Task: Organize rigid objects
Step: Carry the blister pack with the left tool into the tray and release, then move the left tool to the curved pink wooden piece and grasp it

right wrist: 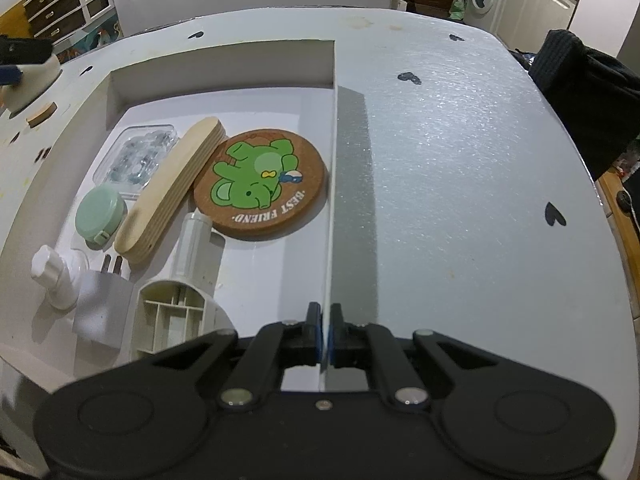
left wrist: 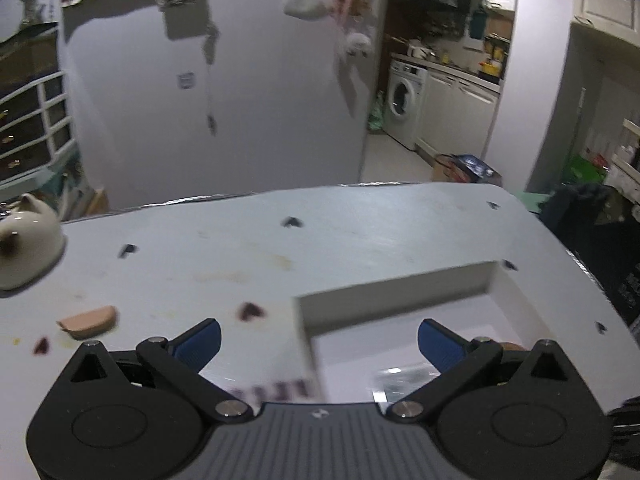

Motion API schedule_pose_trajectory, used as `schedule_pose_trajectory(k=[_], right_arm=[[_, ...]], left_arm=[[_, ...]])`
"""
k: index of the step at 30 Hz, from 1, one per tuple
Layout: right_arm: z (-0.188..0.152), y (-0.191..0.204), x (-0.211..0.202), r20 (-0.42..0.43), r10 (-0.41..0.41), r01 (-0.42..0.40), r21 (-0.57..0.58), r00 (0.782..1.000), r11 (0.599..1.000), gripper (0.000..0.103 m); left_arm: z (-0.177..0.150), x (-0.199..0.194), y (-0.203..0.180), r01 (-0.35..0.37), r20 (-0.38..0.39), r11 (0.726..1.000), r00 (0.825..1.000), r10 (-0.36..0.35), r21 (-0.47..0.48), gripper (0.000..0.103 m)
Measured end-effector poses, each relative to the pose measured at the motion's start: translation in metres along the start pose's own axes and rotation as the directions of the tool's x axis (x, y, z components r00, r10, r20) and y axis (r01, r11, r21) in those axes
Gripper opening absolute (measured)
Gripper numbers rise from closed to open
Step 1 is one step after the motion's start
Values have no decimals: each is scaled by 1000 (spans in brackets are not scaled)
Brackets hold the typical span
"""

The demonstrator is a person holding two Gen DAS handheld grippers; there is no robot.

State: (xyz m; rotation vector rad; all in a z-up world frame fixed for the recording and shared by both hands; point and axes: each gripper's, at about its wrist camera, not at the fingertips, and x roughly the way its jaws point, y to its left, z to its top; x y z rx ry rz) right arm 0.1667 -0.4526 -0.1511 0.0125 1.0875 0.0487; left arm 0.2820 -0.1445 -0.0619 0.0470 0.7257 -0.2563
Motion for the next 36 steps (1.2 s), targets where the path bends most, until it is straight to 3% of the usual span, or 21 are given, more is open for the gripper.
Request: schedule_pose_trajectory(k=[13, 24, 30, 36], right_arm=[[-3, -4, 0, 17, 6, -7, 63, 1000, 998, 4], [5, -5, 3, -26, 11, -10, 49, 1000, 999, 4], [11, -4, 6, -66, 10, -7, 46, 998, 999, 4], [12, -5, 7, -73, 13, -9, 54, 997, 998, 4]], left_arm=[[3, 57, 143, -98, 22, 994, 995, 97, 56, 103], [0, 121, 234, -48, -99, 995, 993, 56, 88, 103], [-6, 145, 263, -15, -210, 1000, 978, 17, 12, 102], [-13, 131, 252, 23, -230, 1000, 973, -20, 9, 99]])
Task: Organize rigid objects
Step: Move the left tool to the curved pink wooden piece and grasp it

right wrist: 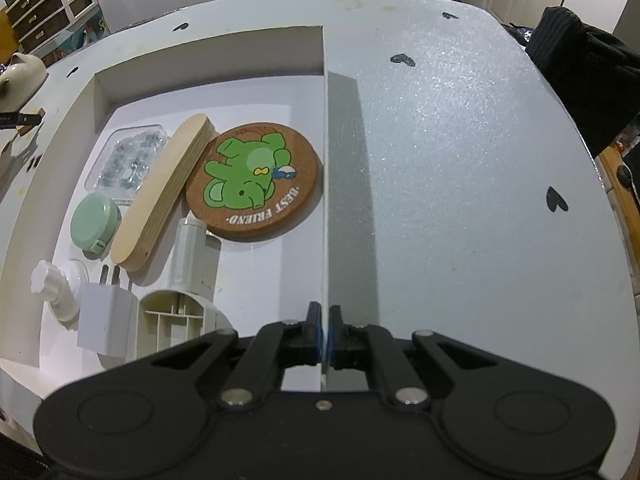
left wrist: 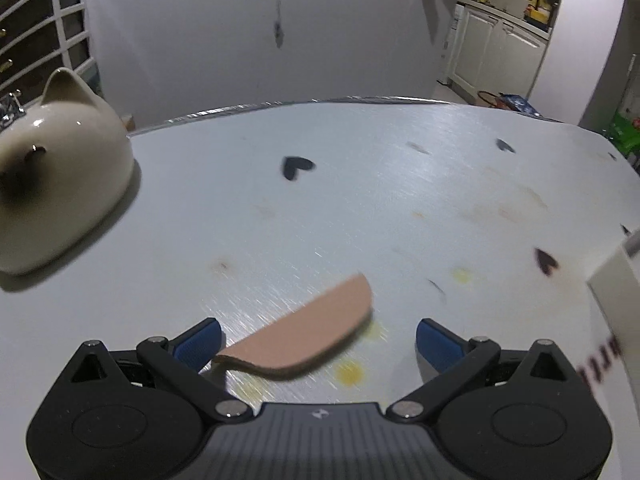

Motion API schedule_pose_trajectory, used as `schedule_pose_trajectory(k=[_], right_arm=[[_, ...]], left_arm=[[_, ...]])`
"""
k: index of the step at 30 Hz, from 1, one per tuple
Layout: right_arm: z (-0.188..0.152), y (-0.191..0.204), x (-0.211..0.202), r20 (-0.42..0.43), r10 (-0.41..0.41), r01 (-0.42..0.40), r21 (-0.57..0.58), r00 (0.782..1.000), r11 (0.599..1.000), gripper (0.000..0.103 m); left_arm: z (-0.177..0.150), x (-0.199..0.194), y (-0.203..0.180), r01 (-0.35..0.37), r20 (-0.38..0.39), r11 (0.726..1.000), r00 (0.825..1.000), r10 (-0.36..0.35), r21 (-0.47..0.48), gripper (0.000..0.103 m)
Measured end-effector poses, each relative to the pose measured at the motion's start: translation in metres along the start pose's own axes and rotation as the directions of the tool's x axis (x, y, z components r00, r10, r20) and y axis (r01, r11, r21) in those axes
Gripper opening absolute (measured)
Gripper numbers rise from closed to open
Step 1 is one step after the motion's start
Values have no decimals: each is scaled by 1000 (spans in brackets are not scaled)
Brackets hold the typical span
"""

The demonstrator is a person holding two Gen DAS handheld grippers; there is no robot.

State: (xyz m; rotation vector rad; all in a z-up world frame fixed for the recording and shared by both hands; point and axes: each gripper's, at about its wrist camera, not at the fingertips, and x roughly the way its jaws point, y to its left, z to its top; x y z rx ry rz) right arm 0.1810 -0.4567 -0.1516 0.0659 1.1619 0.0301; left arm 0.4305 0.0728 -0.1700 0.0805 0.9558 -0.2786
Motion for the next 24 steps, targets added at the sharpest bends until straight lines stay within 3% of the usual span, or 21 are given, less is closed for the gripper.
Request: schedule_pose_trajectory(k=[5, 8, 10, 13, 18, 20, 21, 24], right_arm=[[0, -1, 0, -3, 4, -4, 0, 1000, 1000, 4], [2, -1, 1, -12, 4, -4, 4, 1000, 1000, 4], [3, -1, 1, -13, 5, -5, -1, 1000, 1000, 4], [3, -1, 2, -13, 5, -6, -5, 1000, 1000, 4], [2, 0, 2, -7, 3, -3, -3, 1000, 1000, 4], [1, 0, 1, -4, 2, -2, 0, 1000, 1000, 4], [1, 0, 1, -3, 2, -2, 1, 1000, 1000, 4], [-1, -1, 0, 4, 2, -2, 6, 1000, 1000, 5]], left_arm=[[-11, -15, -17, 46, -8, 999, 999, -45, 12, 87], [-14, -16, -26, 37, 9, 999, 999, -37, 18, 78], [-12, -17, -29, 31, 23, 999, 999, -31, 8, 59], [-6, -14, -33, 12, 23, 1000, 1000, -12, 4, 47], [5, -6, -37, -36, 19, 999, 999, 36, -5, 41], [8, -4, -39, -56, 16, 998, 998, 56, -13, 35], [8, -3, -40, -73, 15, 997, 997, 73, -17, 26], [8, -3, -41, -92, 13, 995, 996, 93, -43, 26]])
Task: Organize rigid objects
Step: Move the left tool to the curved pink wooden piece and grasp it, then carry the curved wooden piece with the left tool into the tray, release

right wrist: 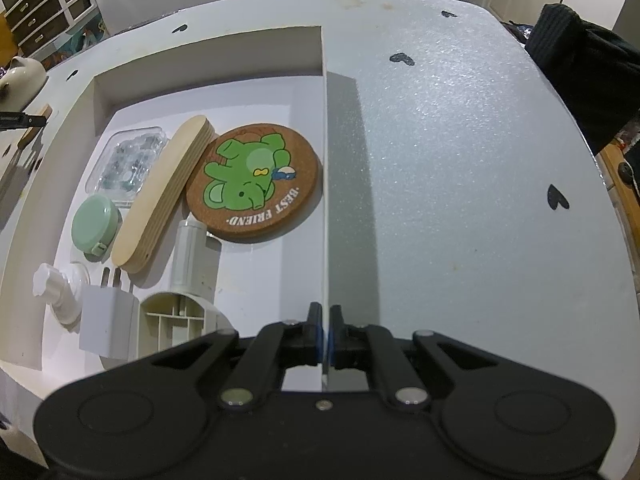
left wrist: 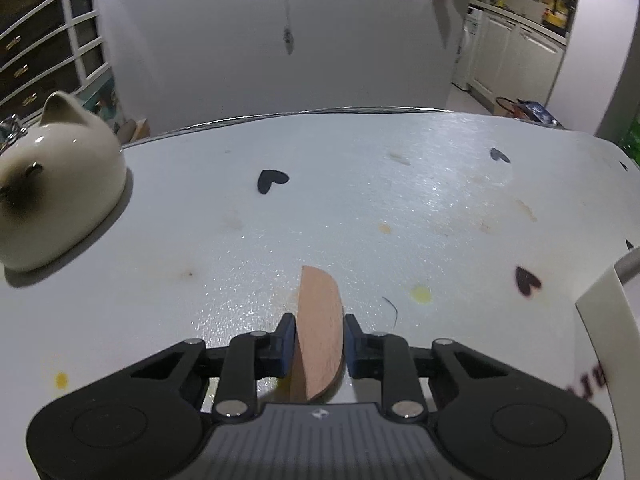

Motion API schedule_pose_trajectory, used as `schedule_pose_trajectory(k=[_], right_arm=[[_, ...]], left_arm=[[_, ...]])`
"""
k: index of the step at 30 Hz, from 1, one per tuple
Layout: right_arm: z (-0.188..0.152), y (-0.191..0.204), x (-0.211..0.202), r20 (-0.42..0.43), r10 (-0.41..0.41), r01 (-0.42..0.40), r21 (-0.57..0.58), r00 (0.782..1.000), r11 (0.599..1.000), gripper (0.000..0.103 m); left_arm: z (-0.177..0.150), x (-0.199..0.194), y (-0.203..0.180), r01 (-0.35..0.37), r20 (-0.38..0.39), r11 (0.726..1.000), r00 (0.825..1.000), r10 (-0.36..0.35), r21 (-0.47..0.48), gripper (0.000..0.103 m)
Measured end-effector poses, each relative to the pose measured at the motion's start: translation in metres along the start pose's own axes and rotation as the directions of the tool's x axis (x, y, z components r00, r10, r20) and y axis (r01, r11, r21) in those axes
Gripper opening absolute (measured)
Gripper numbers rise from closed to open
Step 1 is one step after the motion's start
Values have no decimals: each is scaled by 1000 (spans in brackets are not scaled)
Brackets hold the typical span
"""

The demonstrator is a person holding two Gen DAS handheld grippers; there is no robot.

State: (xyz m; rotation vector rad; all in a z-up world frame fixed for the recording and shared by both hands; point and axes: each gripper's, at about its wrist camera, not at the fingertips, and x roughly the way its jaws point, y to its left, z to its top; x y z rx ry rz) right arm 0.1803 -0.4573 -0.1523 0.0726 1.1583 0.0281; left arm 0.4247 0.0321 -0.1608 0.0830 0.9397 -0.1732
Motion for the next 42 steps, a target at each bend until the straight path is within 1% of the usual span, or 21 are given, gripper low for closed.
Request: schedule_pose_trajectory(k=[4, 8, 13, 15, 19, 25, 31, 35, 38, 42], right_arm=[[0, -1, -1, 2, 1, -1, 4, 1000, 1000, 5], [0, -1, -2, 1, 1, -1, 1, 1000, 1000, 5], [-1, 0, -2, 5, -2, 2, -4, 1000, 1000, 5], [-1, 1, -2, 8, -4, 4, -8, 1000, 1000, 5], [-2, 1, -3, 16, -4, 4, -22, 1000, 1000, 5], [-4, 2, -3, 32, -3, 5, -52, 999, 999, 4], [-6, 1, -4, 42, 4, -2, -54, 999, 999, 4], [-7, -1, -4, 49, 9, -8, -39, 999, 999, 4], [-7, -2, -4, 53, 14, -13, -27, 999, 1000, 4], [-8, -2, -4, 56, 15, -14, -16, 998, 1000, 4]], left_arm=[[-5, -6, -5, -21, -12, 999, 1000, 20, -32, 26], [-12, -21, -12, -21, -4, 994, 1000, 20, -108, 26], [-22, -47, -30, 21, 15, 981, 1000, -18, -191, 26], [-25, -60, -42, 41, 27, 977, 999, -36, -209, 26], [-28, -81, -72, 103, 51, 969, 994, -94, -225, 26], [-23, -99, -128, 181, 69, 969, 983, -172, -168, 26], [-18, -101, -181, 227, 64, 967, 973, -221, -114, 26], [-10, -94, -214, 249, 49, 967, 968, -246, -47, 26], [-4, -84, -237, 262, 24, 965, 965, -263, 12, 26], [4, -65, -263, 281, -15, 959, 960, -281, 35, 26]])
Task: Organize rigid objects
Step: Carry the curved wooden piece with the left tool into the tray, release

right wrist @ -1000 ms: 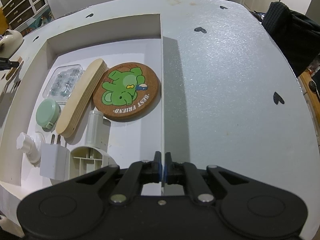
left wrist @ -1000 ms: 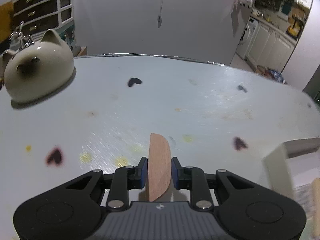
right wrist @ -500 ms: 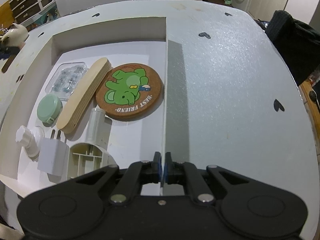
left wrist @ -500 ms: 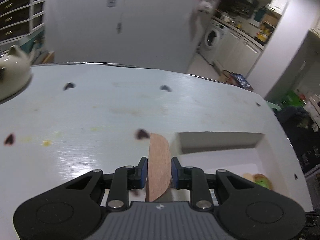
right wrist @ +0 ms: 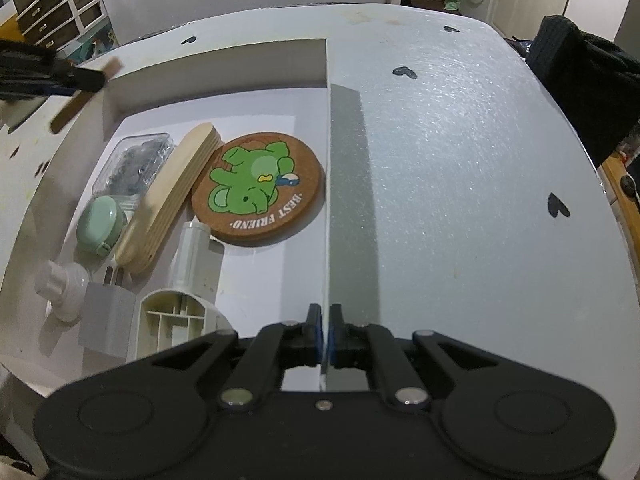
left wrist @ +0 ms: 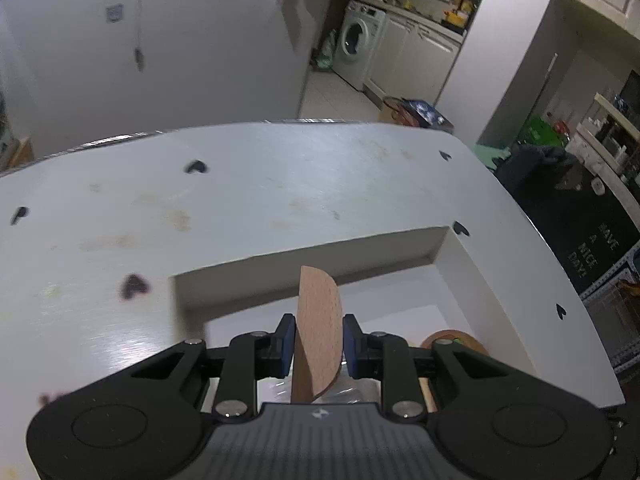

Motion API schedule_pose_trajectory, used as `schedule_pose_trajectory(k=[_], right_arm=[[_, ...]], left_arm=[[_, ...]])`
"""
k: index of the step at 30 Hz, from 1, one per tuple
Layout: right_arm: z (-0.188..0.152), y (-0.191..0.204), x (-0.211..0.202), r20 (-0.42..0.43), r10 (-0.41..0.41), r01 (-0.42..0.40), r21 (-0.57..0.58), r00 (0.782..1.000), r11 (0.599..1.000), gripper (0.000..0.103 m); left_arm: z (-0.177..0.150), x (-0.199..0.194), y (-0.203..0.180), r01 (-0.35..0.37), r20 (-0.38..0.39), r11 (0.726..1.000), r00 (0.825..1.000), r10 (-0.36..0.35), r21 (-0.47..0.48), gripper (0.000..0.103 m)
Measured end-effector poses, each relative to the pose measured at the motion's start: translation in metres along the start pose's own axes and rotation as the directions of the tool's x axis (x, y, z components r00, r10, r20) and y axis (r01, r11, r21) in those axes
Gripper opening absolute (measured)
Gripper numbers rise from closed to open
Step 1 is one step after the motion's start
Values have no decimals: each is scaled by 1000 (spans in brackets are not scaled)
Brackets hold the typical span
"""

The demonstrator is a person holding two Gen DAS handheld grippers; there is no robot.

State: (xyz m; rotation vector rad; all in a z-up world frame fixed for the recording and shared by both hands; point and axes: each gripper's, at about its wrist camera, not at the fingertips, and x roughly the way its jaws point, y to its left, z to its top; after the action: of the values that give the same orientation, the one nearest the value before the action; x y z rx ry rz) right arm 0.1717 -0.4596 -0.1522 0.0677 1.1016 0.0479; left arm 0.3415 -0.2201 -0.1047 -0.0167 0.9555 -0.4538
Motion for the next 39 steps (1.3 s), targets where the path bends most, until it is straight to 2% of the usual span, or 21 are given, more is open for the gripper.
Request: schedule_pose_trajectory(k=[3, 6, 10, 14, 17, 23, 26, 27, 33, 35, 37, 39], right_arm=[[0, 0, 0, 2, -2, 2, 6, 1000, 1000, 4], [0, 0, 0, 3, -3, 3, 12, 1000, 1000, 4], [0, -1, 0, 2, 0, 0, 16, 1000, 1000, 4], [1, -2, 1, -4, 6, -6, 19, 1000, 1000, 4], [2, -3, 2, -8, 11, -11, 25, 1000, 1000, 4], [2, -3, 2, -10, 12, -11, 32, 1000, 999, 4], [1, -4, 2, -10, 14, -14, 38, 1000, 999, 4], [1, -4, 2, -10, 15, -15, 40, 1000, 999, 4], [1, -5, 2, -10, 15, -14, 46, 1000, 999, 4], [1, -5, 2, -10, 15, -14, 46, 1000, 999, 4], [1, -5, 2, -10, 15, -14, 46, 1000, 999, 4], [1, -5, 2, -10, 13, -13, 44, 1000, 999, 4]], left_arm=[[6, 20, -13, 26, -30, 1000, 999, -26, 15, 26], [12, 38, -29, 67, -51, 995, 997, -63, 78, 26], [22, 60, -52, 116, -79, 976, 992, -104, 182, 26], [33, 79, -69, 175, -116, 955, 982, -150, 240, 26], [38, 95, -83, 206, -145, 929, 975, -168, 308, 26], [32, 121, -103, 222, -210, 840, 969, -132, 496, 26], [28, 132, -104, 215, -231, 801, 968, -99, 559, 26], [28, 132, -103, 219, -222, 791, 969, -107, 572, 26], [31, 136, -100, 225, -214, 786, 969, -120, 576, 28], [32, 135, -97, 223, -214, 799, 969, -121, 559, 38], [33, 134, -95, 211, -222, 817, 969, -104, 537, 66], [33, 128, -91, 199, -212, 832, 972, -101, 518, 76]])
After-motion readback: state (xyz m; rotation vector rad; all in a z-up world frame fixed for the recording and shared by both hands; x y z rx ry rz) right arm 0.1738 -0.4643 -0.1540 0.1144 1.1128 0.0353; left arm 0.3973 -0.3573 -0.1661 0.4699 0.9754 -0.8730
